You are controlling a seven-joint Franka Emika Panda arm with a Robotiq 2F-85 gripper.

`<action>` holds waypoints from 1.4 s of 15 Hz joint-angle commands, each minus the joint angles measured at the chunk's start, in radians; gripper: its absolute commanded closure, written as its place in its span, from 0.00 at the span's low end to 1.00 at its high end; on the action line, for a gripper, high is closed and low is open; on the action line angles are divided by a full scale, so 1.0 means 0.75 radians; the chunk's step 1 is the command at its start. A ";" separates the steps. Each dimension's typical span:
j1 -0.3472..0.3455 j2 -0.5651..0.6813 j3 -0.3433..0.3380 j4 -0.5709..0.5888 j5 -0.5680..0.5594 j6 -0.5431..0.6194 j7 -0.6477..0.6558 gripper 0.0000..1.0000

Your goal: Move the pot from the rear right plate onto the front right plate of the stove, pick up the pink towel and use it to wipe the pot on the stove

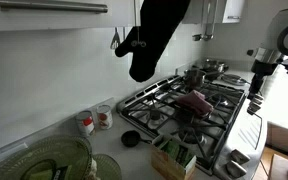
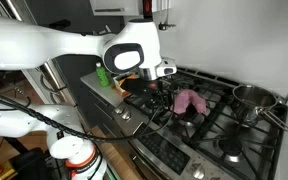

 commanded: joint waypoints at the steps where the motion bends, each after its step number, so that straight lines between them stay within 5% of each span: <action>1: -0.003 0.001 0.004 0.002 0.003 -0.003 -0.002 0.00; 7: -0.014 0.043 0.015 0.015 0.006 0.029 0.057 0.00; 15: -0.027 0.572 0.037 0.187 0.242 0.809 0.496 0.00; 20: -0.071 0.853 0.052 0.385 0.365 1.005 0.728 0.00; 21: -0.066 0.747 0.064 0.297 0.320 0.972 0.650 0.00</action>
